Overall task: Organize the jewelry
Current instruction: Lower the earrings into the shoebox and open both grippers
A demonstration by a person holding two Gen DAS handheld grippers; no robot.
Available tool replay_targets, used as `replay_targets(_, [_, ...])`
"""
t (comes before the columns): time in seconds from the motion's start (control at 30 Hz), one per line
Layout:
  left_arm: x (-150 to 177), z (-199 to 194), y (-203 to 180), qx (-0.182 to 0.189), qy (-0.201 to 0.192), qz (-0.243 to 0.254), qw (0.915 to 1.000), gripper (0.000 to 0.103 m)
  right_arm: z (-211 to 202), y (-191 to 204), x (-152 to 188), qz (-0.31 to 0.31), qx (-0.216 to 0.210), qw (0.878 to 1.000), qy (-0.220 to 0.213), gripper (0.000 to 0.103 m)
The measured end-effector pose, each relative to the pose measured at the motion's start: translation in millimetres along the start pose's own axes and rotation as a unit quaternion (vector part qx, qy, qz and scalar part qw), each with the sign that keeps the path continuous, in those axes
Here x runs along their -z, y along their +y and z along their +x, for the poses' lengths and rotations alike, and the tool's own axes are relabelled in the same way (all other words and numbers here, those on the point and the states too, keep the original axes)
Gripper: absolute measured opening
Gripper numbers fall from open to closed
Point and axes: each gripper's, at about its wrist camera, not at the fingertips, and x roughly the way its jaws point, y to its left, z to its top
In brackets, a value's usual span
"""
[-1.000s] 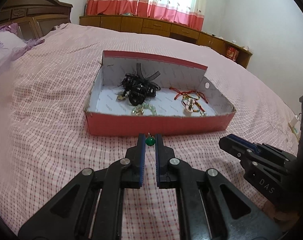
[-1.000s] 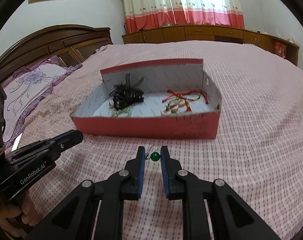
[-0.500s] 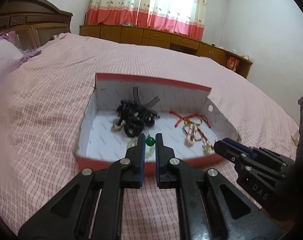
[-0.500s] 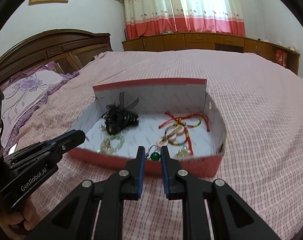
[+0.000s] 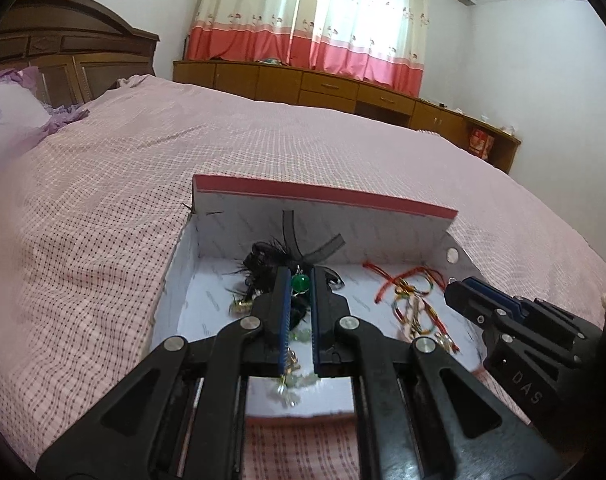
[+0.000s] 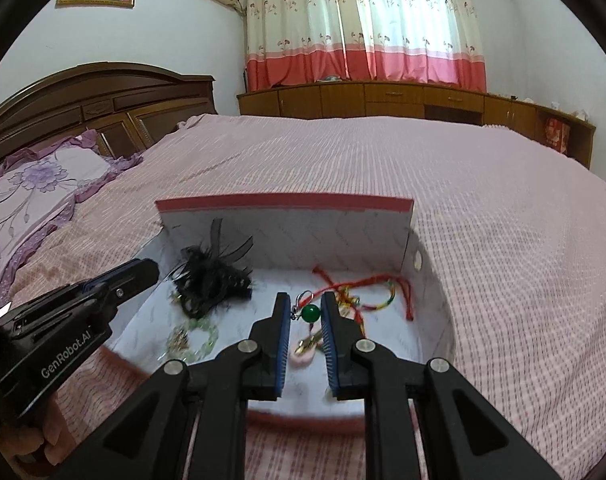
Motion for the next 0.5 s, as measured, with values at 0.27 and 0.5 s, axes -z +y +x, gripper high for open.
replay_targets(0.27, [-2.4, 16.8, 1.6, -0.011, 0.001, -0.002, 0.9999, 0.001, 15.2, -4.6, 0.0, 0.002, 0.012, 1.0, 0.001, 0.017])
replay_targets(0.5, [-2.7, 20.1, 4.8, -0.02, 0.004, -0.009, 0.9998, 0.004, 18.8, -7.1, 1.5, 0.008, 0.014, 1.0, 0.001, 0.032])
